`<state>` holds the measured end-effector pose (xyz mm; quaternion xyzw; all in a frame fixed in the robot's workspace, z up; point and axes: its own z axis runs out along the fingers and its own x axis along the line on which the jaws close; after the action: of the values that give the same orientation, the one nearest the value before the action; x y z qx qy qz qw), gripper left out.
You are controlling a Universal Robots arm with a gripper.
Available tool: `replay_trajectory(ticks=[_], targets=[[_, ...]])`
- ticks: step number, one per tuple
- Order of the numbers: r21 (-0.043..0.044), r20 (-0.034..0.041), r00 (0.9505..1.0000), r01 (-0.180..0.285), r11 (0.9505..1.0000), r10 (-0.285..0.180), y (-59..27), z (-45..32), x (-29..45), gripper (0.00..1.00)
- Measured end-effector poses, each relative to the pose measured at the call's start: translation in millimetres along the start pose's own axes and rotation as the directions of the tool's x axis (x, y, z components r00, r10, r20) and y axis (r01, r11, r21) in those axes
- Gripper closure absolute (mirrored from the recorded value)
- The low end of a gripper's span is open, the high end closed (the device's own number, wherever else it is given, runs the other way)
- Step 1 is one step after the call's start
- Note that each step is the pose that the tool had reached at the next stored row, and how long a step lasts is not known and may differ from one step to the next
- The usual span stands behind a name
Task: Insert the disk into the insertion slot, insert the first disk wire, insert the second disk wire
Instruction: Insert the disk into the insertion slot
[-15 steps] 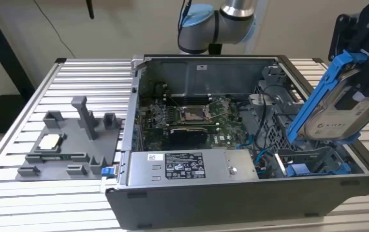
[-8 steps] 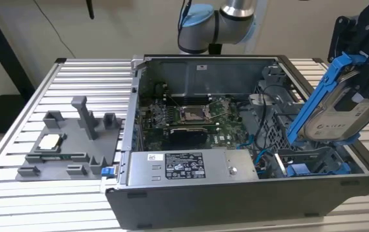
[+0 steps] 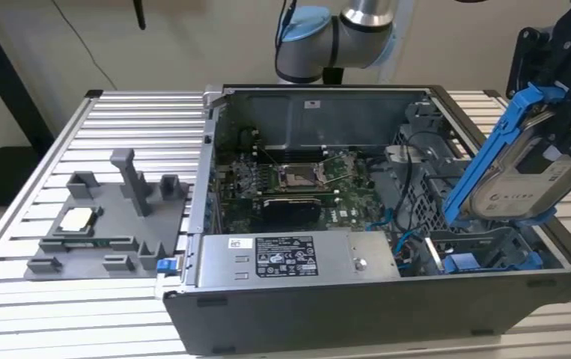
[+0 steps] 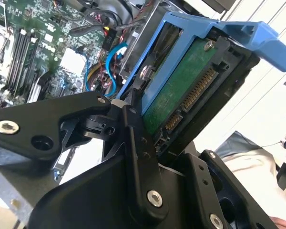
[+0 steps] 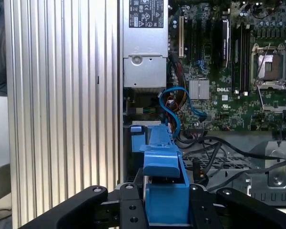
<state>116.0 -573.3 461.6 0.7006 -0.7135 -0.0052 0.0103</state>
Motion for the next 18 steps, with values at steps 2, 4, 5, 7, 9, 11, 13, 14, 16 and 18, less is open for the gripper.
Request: replay_trajectory(ticks=[2,4,5,7,9,11,13,14,16,18], targets=[[0.0002,0.0,1.0,0.0,1.0,0.0,0.0,0.6,0.0,0.67],[0.0004,0.0,1.0,0.0,1.0,0.0,0.0,1.7,0.0,0.67],[0.0006,0.0,1.0,0.0,1.0,0.0,-0.1,2.5,0.0,0.67],[0.0014,0.0001,1.0,0.0,1.0,0.0,-0.1,4.6,0.0,0.67],[0.0023,-0.0002,1.0,0.0,1.0,0.0,-0.2,6.8,-0.1,0.67],[0.0035,-0.0005,1.0,0.0,1.0,0.0,-0.2,9.0,-0.1,0.67],[0.0049,-0.0007,1.0,0.0,1.0,0.0,-0.2,10.8,-0.1,0.67],[0.0057,-0.0008,1.0,0.0,1.0,0.0,-0.3,11.7,-0.1,0.67],[0.0071,-0.0008,1.0,0.0,1.0,0.0,-0.3,13.5,-0.1,0.67],[0.0082,-0.0008,1.0,0.0,1.0,0.0,-0.4,15.0,-0.1,0.67]])
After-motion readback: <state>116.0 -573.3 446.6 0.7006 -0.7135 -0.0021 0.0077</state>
